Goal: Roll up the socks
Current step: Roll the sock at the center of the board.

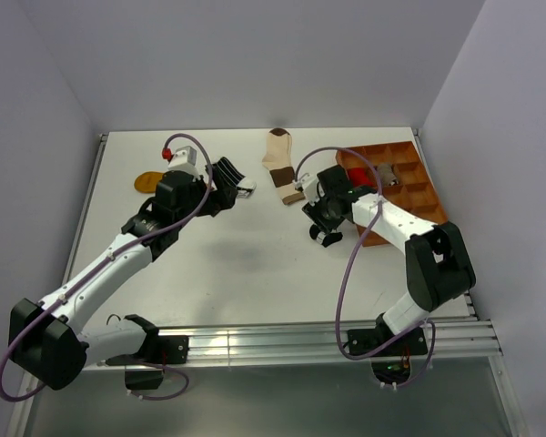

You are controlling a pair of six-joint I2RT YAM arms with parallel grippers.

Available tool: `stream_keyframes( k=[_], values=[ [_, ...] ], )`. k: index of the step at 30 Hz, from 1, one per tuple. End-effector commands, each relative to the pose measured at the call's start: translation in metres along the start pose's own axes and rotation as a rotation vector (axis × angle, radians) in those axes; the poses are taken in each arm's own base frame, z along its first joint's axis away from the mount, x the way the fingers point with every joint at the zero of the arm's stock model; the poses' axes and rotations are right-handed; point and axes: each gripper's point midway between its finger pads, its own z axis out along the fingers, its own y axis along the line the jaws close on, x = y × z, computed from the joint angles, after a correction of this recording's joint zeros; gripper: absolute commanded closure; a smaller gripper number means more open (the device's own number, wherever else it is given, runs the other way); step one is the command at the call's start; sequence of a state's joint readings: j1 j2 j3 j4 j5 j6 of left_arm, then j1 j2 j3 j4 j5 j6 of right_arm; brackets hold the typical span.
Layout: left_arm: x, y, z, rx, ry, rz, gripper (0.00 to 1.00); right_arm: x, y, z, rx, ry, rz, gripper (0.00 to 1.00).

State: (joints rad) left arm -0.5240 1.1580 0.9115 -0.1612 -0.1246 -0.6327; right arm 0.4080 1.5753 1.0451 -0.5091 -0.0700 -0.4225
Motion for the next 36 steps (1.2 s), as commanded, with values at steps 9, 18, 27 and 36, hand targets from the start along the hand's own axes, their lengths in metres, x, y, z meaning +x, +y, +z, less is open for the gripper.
stream_keyframes(
  k=[9, 18, 27, 36],
  values=[
    [-0.008, -0.010, 0.002, 0.049, -0.024, -0.015, 0.01, 0.021, 0.025, 0.006, -0.028, 0.051, -0.057, 0.52],
    [-0.005, -0.007, 0.005, 0.040, -0.017, -0.010, 0.01, 0.033, 0.026, 0.018, -0.039, 0.104, -0.072, 0.52],
    [-0.002, -0.004, 0.006, 0.032, -0.010, -0.007, 0.01, 0.042, 0.027, 0.028, -0.059, 0.147, -0.092, 0.53],
    [0.000, -0.001, 0.009, 0.020, -0.004, -0.006, 0.01, 0.055, 0.026, 0.037, -0.108, 0.214, -0.082, 0.66]
  ],
)
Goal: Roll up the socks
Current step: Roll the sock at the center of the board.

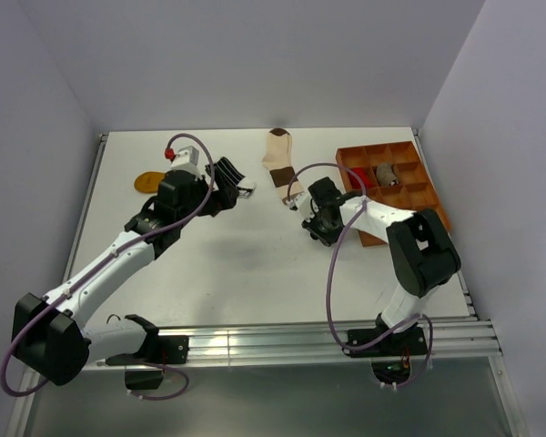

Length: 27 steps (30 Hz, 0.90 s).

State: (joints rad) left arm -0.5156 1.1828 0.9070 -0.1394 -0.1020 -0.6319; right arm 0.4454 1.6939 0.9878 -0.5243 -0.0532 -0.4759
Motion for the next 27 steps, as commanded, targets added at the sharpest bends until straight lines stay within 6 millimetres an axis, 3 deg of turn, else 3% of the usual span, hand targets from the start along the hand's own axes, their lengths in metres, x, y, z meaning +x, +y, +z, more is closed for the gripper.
stream_keyframes(
  k=[1, 5, 13, 17, 20, 23, 24, 26, 27],
  values=[
    [-0.005, -0.002, 0.002, 0.013, -0.020, -0.004, 0.01, 0.006, 0.001, 0.005, -0.036, 0.034, -0.006, 0.73],
    [-0.004, 0.001, 0.002, -0.002, -0.027, -0.010, 0.01, -0.001, 0.009, 0.003, -0.100, 0.026, -0.010, 0.82],
    [-0.006, 0.011, -0.005, -0.034, -0.070, -0.031, 0.02, -0.055, 0.037, -0.025, -0.354, -0.066, -0.045, 0.85],
    [-0.002, 0.016, -0.012, -0.028, -0.093, -0.048, 0.06, -0.078, 0.065, -0.039, -0.471, -0.096, -0.095, 0.85],
    [0.000, 0.021, -0.017, -0.029, -0.110, -0.049, 0.12, -0.079, 0.085, -0.039, -0.527, -0.077, -0.133, 0.86],
    [0.008, 0.022, -0.018, -0.004, -0.107, -0.051, 0.25, -0.076, 0.114, -0.039, -0.602, -0.049, -0.169, 0.87],
    [0.008, 0.019, -0.017, 0.017, -0.116, -0.055, 0.36, -0.076, 0.124, -0.040, -0.635, -0.046, -0.173, 0.87],
    [0.022, 0.017, -0.014, 0.056, -0.089, -0.055, 0.47, -0.070, 0.134, -0.041, -0.685, -0.019, -0.164, 0.87],
    [0.027, 0.016, -0.011, 0.084, -0.096, -0.058, 0.58, -0.067, 0.138, -0.040, -0.712, -0.011, -0.158, 0.87]
  ],
)
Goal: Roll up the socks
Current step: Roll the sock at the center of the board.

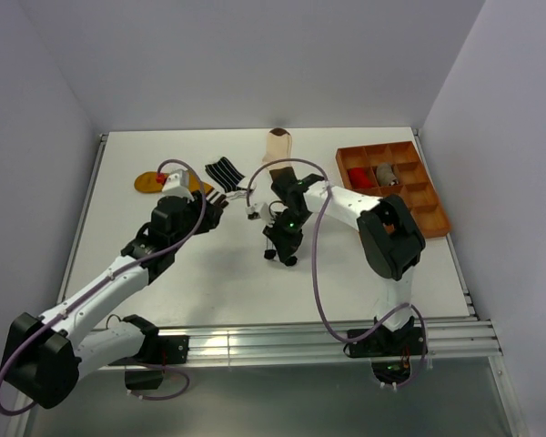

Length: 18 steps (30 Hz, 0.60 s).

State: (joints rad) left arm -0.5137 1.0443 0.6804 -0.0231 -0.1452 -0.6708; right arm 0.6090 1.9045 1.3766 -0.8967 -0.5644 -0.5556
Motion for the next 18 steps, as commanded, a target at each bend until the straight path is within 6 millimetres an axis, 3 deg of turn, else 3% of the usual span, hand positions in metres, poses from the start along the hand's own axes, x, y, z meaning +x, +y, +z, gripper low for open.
stream_keyframes(
  k=[1, 3, 7, 18],
  values=[
    [0.003, -0.017, 0.003, 0.132, -0.043, -0.021, 0.64, 0.007, 0.023, 0.006, -0.140, 0.020, 0.035, 0.87],
    [0.014, -0.026, 0.004, 0.200, -0.023, -0.027, 0.81, 0.015, 0.026, 0.011, -0.170, 0.041, 0.061, 0.87],
    [0.033, -0.048, 0.004, 0.349, -0.022, -0.035, 0.99, 0.021, 0.030, 0.021, -0.214, 0.076, 0.121, 0.87],
    [0.114, -0.074, 0.021, 0.513, 0.178, -0.076, 0.99, 0.015, 0.023, 0.023, -0.252, 0.062, 0.177, 0.87]
  ],
)
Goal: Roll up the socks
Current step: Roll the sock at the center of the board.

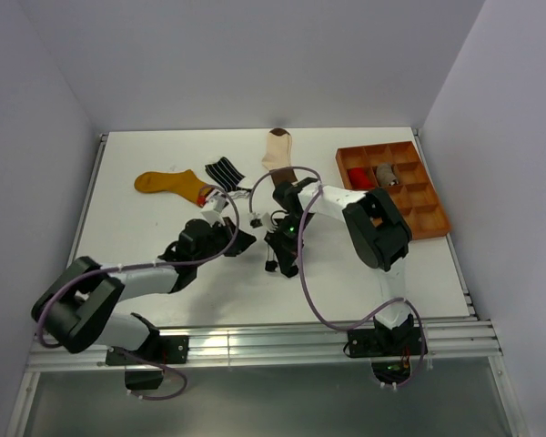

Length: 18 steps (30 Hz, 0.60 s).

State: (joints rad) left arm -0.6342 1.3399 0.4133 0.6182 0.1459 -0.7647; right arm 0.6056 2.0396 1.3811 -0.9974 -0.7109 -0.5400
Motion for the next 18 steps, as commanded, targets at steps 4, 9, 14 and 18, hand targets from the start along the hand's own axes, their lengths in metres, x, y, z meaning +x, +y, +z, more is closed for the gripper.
stream_keyframes(
  k=[4, 9, 14, 18],
  values=[
    [0.019, -0.044, 0.019, 0.230, 0.036, -0.012, 0.93, -0.008, 0.001, -0.006, -0.035, -0.029, 0.024, 0.88],
    [0.043, -0.045, 0.033, 0.254, 0.094, -0.038, 0.94, -0.006, 0.000, -0.008, -0.033, -0.031, 0.025, 0.88],
    [0.061, -0.046, 0.044, 0.268, 0.141, -0.057, 0.94, -0.005, 0.000, -0.008, -0.029, -0.029, 0.029, 0.88],
    [0.071, -0.044, 0.053, 0.240, 0.175, -0.047, 0.94, -0.005, -0.003, -0.009, -0.014, -0.030, 0.029, 0.88]
  ],
)
